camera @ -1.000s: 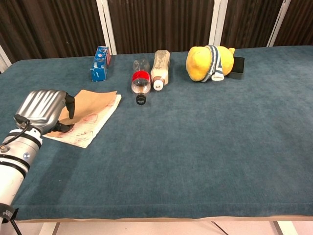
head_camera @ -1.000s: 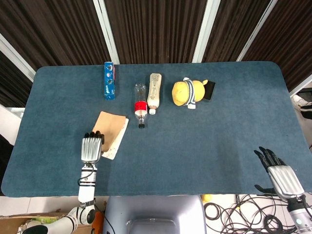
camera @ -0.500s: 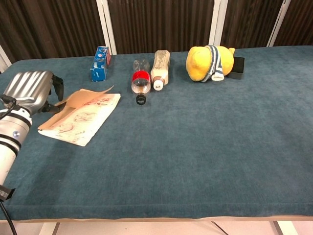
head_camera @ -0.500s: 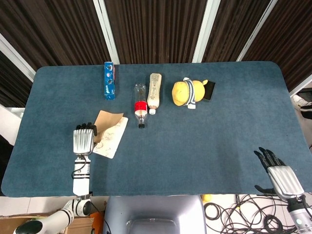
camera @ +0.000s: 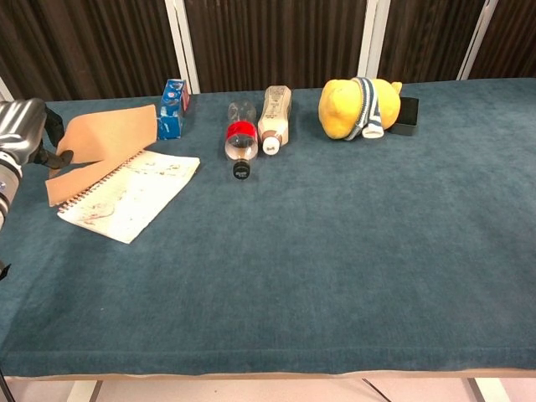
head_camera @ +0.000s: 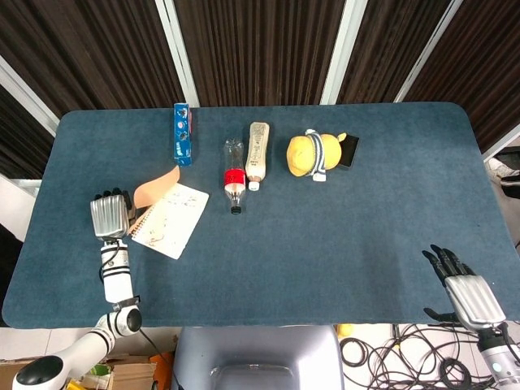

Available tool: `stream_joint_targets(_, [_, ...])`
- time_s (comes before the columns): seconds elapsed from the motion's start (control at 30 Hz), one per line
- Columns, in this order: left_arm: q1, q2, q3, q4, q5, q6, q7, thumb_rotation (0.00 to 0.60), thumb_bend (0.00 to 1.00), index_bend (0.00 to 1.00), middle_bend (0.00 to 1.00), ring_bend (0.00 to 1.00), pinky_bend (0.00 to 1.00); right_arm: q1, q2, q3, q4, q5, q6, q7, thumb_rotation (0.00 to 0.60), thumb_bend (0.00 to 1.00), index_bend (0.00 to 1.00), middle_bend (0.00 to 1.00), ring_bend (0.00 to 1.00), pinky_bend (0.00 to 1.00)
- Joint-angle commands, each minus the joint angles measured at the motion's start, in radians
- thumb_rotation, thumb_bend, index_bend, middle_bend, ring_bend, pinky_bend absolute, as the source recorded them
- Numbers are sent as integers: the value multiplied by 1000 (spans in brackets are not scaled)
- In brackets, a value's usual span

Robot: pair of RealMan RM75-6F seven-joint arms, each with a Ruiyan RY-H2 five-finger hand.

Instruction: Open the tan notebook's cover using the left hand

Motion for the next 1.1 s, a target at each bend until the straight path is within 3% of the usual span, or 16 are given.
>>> stream_joint_targets(0.03, [-15, -4, -10, 42, -23, -31, 1, 600, 403, 701, 509, 472, 518, 0, 1, 0, -1, 0, 1, 2, 600, 0, 0, 0, 0, 238])
stream_joint_targets(0.13, [-26, -13, -3, 92, -30, -61, -1, 600, 402, 652, 480, 467, 520, 0, 1, 0, -1, 1, 1, 3, 600, 0, 0, 0, 0, 239])
stream_joint_targets(0.3, [-45, -35, 14, 192, -31, -117, -24, 600, 389, 292, 279, 388, 520, 3, 3, -2, -2, 2, -7, 3, 600, 0, 0, 0, 0, 240])
stream_joint_targets(0.4, [-51, -48, 23, 244, -28, -138, -45, 600, 374, 126, 234, 360, 519, 4, 5, -2, -3, 2, -9, 6, 600, 0, 0, 0, 0, 240])
stream_joint_targets(0.5, [-52, -54, 35, 271, -23, -165, -64, 600, 358, 27, 153, 297, 514, 4, 6, -1, -3, 4, -8, 6, 600, 0, 0, 0, 0, 240])
stream_joint_targets(0.6, [-49, -43, 32, 259, -36, -228, -95, 600, 315, 0, 10, 140, 459, 5, 5, -1, -3, 6, -9, 4, 600, 0, 0, 0, 0, 240])
stream_joint_targets(0.7, [-45, -28, 35, 246, -39, -258, -118, 600, 282, 0, 0, 16, 398, 4, 4, -2, -3, 6, -9, 3, 600, 0, 0, 0, 0, 240])
stream_joint_targets(0.97, [-33, 3, 65, 224, -7, -253, -160, 600, 252, 0, 0, 0, 353, 4, 4, -1, -3, 8, -8, 1, 600, 0, 0, 0, 0, 240])
stream_joint_targets(1.1, [-4, 89, 105, 129, 61, -147, -206, 600, 252, 0, 0, 0, 344, 5, -1, 1, -2, 14, -9, -6, 600, 0, 0, 0, 0, 240])
